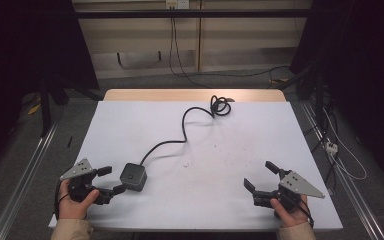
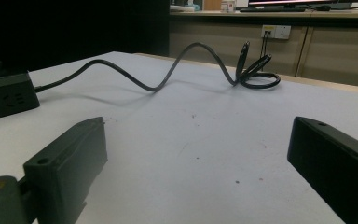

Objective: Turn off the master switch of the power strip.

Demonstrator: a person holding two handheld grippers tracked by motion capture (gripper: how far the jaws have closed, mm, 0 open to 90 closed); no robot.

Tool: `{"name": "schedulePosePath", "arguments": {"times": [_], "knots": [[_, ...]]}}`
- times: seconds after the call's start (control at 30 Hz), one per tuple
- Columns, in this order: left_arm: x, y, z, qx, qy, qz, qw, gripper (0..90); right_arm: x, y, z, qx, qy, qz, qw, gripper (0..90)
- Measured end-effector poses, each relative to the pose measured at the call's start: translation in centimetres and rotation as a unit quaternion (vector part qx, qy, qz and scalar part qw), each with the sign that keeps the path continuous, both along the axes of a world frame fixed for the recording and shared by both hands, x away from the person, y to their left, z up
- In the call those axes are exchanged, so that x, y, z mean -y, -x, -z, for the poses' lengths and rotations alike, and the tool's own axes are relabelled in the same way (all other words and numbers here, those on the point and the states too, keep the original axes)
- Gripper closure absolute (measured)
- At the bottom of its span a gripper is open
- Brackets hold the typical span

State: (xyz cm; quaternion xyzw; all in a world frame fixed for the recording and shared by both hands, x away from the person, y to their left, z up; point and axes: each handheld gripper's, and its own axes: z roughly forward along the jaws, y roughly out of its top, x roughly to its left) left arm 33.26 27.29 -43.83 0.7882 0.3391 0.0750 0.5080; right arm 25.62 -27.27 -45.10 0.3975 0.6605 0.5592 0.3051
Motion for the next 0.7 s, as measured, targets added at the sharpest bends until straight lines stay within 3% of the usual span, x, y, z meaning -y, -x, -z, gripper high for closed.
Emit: {"name": "schedulePosePath", "arguments": {"times": [0.7], "knots": [[-1.1, -0.1, 0.5, -0.005, 0.0, -0.003, 1.0, 6.9, 0.1, 0.0, 0.0, 0.0, -0.001, 0.0, 1.0, 3.9]]}}
